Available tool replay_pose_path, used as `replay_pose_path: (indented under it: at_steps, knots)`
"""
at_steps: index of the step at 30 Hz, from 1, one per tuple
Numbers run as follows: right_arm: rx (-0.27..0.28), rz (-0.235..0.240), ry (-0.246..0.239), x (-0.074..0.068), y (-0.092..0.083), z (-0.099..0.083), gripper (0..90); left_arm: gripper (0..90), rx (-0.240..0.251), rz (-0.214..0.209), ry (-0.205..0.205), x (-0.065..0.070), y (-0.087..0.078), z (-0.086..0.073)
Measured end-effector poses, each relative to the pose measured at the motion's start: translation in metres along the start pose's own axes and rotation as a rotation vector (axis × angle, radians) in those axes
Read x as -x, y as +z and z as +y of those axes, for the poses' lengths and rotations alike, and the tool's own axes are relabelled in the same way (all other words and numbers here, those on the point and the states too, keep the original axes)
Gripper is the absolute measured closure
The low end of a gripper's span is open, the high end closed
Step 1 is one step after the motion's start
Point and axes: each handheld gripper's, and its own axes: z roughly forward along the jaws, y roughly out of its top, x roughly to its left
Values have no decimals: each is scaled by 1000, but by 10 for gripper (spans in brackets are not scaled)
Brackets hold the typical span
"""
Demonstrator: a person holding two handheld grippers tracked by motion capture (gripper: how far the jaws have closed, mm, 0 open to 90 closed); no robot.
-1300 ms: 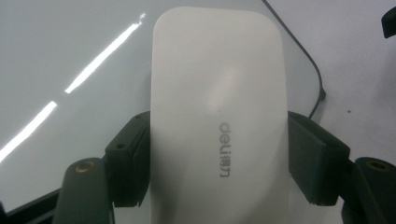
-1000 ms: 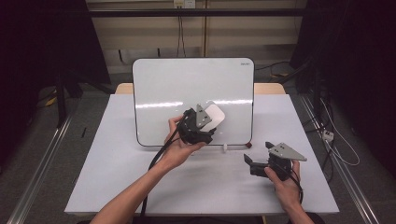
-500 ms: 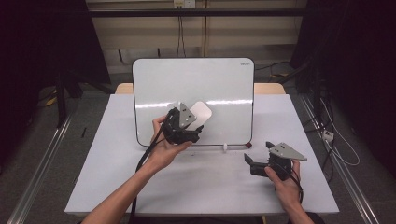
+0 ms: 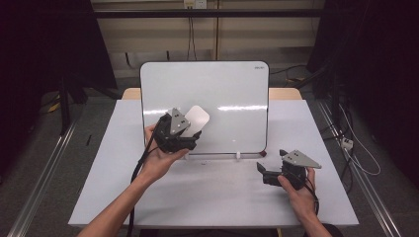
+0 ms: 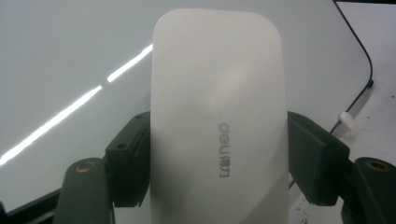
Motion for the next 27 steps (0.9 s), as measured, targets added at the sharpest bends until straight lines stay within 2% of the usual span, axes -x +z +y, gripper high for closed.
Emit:
replay_pose_path:
  at_steps: [7, 11, 20, 25, 27]
  knots:
    - [3, 10, 4, 0, -3, -1, 55, 307, 1, 26, -28, -4, -7, -9]
    - [3, 12, 1, 0, -3, -1, 56, 307, -9, 31, -20, -2, -9, -11]
    - [3, 11, 0, -1, -3, -1, 56, 307, -15, 79, -36, -17, -22, -24]
    - [4, 10, -3, -2, -3, 0, 55, 307, -36, 111, -57, -25, -28, -37]
    - [3, 9, -5, -2, -3, 0, 55, 308, -49, 115, -53, -26, -29, -42]
